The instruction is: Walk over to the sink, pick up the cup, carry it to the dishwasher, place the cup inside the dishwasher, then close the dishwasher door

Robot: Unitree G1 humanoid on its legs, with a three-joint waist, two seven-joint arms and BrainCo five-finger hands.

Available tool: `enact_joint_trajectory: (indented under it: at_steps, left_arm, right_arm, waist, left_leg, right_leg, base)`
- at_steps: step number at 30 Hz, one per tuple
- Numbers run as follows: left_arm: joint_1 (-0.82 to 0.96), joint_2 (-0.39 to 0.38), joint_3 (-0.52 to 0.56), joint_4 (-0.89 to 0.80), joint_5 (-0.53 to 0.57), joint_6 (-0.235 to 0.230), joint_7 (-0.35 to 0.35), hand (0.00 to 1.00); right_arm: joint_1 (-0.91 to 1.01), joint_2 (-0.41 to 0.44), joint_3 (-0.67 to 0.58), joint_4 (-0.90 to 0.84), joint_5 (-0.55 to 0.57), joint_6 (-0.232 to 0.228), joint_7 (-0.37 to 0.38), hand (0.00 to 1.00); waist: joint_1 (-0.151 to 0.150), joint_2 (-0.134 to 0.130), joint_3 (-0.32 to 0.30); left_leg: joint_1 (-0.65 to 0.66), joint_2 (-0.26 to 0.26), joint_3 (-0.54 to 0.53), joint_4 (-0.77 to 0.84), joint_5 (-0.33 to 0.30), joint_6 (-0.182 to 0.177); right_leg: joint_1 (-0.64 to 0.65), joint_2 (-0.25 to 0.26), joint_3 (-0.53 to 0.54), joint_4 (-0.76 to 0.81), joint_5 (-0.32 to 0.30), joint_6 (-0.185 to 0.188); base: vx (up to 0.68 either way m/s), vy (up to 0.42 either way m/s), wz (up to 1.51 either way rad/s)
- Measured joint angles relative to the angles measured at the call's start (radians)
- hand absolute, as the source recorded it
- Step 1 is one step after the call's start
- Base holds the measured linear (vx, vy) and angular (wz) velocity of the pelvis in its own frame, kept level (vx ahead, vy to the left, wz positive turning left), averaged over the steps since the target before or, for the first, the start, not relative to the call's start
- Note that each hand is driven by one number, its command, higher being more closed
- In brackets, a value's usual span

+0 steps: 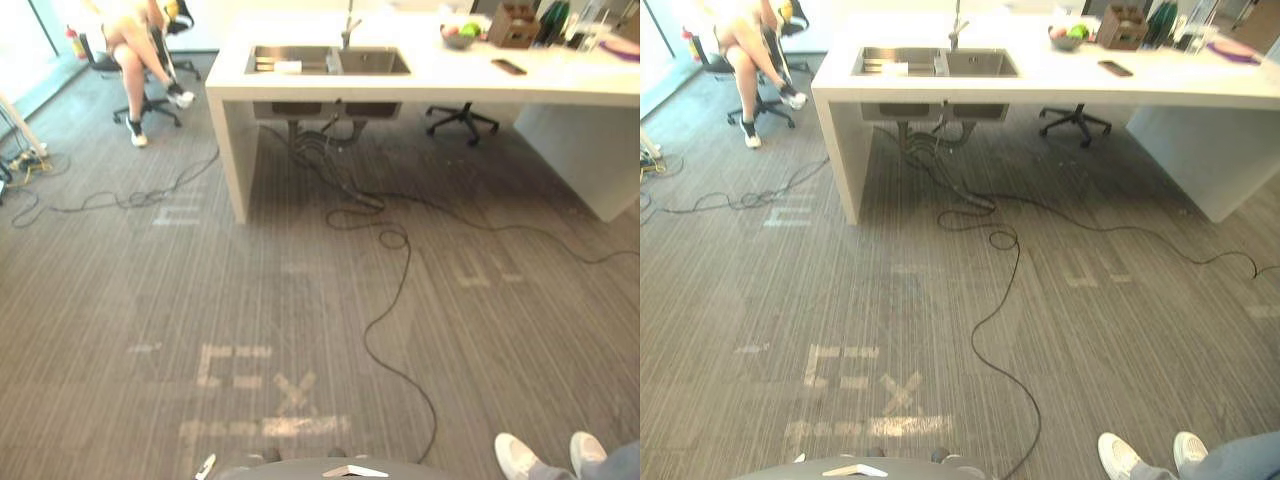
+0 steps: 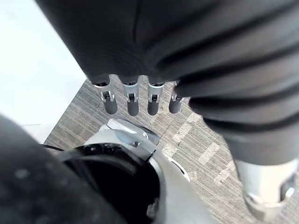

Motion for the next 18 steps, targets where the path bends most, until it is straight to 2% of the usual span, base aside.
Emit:
enact_joint_trajectory:
  at_steps: [2, 3, 5, 8, 11, 12, 15, 18]
  left_arm:
    - [-0.002, -0.005, 0.002, -0.005, -0.054, -0.004, -0.035, 0.0]
    - [-0.001, -0.005, 0.002, -0.005, -0.069, 0.001, -0.036, 0.0]
    - [-0.001, -0.005, 0.002, -0.005, -0.07, -0.001, -0.036, 0.0]
    - [-0.004, -0.003, -0.002, -0.014, -0.057, -0.01, -0.035, 0.0]
    - [-0.004, -0.002, -0.005, -0.071, 0.009, -0.064, -0.021, 0.0]
    - [-0.008, -0.006, -0.004, -0.135, 0.018, -0.109, 0.008, 0.0]
    - [-0.072, -0.034, -0.001, -0.245, 0.055, -0.192, 0.096, 0.0]
    - [-0.139, -0.047, -0.002, -0.267, 0.134, -0.222, 0.185, 0.0]
  right_arm:
    - [-0.006, -0.001, -0.002, -0.001, 0.1, -0.005, 0.003, 0.0]
    - [-0.008, 0.002, -0.002, -0.004, 0.192, -0.007, 0.003, 0.0]
    - [-0.012, 0.005, -0.001, -0.024, 0.209, -0.026, 0.015, 0.0]
    - [-0.052, 0.012, 0.002, -0.073, 0.06, -0.098, 0.058, 0.0]
    - [-0.101, 0.03, 0.025, -0.142, -0.053, -0.152, 0.058, 0.0]
    - [-0.129, 0.038, 0.036, -0.164, -0.068, -0.167, 0.056, 0.0]
    - [-0.195, 0.04, 0.061, -0.191, -0.104, -0.193, 0.06, 0.0]
    - [-0.229, 0.041, 0.072, -0.22, -0.111, -0.219, 0.091, 0.0]
  waist:
    - [0.003, 0.003, 0.019]
    - [0.002, 0.003, 0.02]
    - [0.0, 0.005, 0.031]
    - [-0.003, 0.008, 0.041]
    - [0.012, 0.007, 0.043]
    - [0.024, 0.005, 0.045]
    - [0.038, 0.002, 0.047]
    - [0.032, 0.003, 0.049]
  left_leg:
    - [0.021, 0.0, 0.008, -0.026, 0.015, 0.004]
    - [0.037, -0.001, 0.012, -0.044, 0.023, 0.008]
    - [0.056, -0.001, 0.018, -0.047, 0.021, 0.005]
    - [0.074, -0.002, 0.019, -0.064, 0.024, 0.0]
    - [0.092, -0.002, 0.015, -0.075, 0.028, -0.005]
    - [0.095, -0.004, 0.013, -0.079, 0.032, -0.01]
    - [0.096, -0.009, 0.0, -0.081, 0.04, -0.009]
    - [0.106, -0.014, 0.001, -0.101, 0.049, -0.006]
  right_leg:
    - [0.021, 0.004, -0.002, -0.03, 0.019, -0.002]
    - [0.038, 0.007, -0.001, -0.049, 0.03, -0.003]
    - [0.062, 0.008, -0.001, -0.063, 0.031, -0.001]
    - [0.075, 0.009, -0.004, -0.066, 0.028, 0.01]
    - [0.091, 0.008, -0.025, -0.065, 0.022, 0.032]
    - [0.092, 0.006, -0.028, -0.064, 0.022, 0.032]
    - [0.095, 0.001, -0.036, -0.06, 0.024, 0.031]
    - [0.098, -0.001, -0.035, -0.06, 0.024, 0.03]
  base:
    - [0.08, -0.006, -0.03]
    - [0.12, -0.004, -0.1]
    - [0.1, -0.001, -0.08]
    - [0.03, 0.004, 0.0]
    - [-0.02, 0.003, 0.11]
    - [-0.06, 0.008, 0.16]
    - [-0.09, 0.012, 0.12]
    - [-0.06, 0.02, -0.02]
